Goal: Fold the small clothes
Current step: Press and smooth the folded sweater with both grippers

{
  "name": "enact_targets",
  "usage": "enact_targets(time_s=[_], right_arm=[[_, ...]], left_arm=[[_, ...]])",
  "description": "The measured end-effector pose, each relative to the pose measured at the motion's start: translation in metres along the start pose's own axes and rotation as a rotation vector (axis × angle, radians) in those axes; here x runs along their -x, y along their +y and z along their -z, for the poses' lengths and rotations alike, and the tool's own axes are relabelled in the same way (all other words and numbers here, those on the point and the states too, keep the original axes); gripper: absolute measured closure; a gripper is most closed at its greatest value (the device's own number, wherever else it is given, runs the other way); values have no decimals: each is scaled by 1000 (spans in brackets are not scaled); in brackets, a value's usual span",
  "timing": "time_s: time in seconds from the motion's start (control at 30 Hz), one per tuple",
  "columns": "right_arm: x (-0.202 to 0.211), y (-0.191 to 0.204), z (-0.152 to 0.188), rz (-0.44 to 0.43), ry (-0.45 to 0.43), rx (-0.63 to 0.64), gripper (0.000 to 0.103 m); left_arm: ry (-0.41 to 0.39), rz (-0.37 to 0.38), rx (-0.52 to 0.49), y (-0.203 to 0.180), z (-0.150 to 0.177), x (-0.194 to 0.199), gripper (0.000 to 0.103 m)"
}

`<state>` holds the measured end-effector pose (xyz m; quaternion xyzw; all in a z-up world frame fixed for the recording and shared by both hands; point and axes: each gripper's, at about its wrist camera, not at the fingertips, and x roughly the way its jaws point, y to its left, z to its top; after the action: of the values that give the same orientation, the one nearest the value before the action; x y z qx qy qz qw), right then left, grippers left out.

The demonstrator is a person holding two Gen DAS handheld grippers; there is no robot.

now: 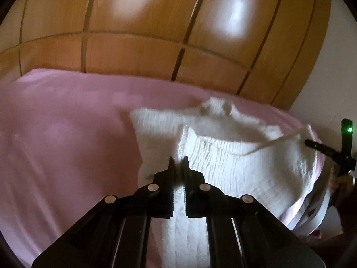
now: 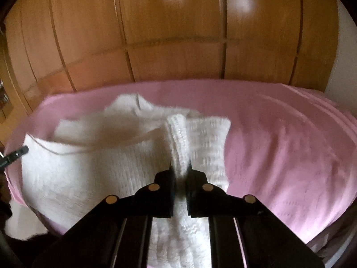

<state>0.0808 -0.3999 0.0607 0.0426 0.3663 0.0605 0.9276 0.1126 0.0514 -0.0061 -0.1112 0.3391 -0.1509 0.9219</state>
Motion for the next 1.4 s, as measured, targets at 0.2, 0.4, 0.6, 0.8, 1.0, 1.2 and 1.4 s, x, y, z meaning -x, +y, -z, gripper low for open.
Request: enact_targets(time_s=[0.2,0.4,0.6,0.8,1.0,1.2,1.4], right_arm=[[-14,-24,-46,0,-68,-99,97],[-82,-41,-84,75,-48,-171,97],[-165,-43,-78,206,92,-152,97],[-157,-46,-72,227,67,-163,53],[-119,-15,-79,55,-4,-115,52],[-139,50,-64,-85,95,39,53],[-158,72,-45,-81,138,83,95]], left_arm=[[-56,-16,37,5,-47,-17,98],[-13,-96,112,26,-89,-87,99],[104,-230,87,25,-96,-160,99],[141,-263,109,28,-86,-159,98],[79,-98,36,-6,-87,-123,96],[128,-3,-51,-56,-72,-146,28],[171,-55,-122,-81,-57,-181,99]])
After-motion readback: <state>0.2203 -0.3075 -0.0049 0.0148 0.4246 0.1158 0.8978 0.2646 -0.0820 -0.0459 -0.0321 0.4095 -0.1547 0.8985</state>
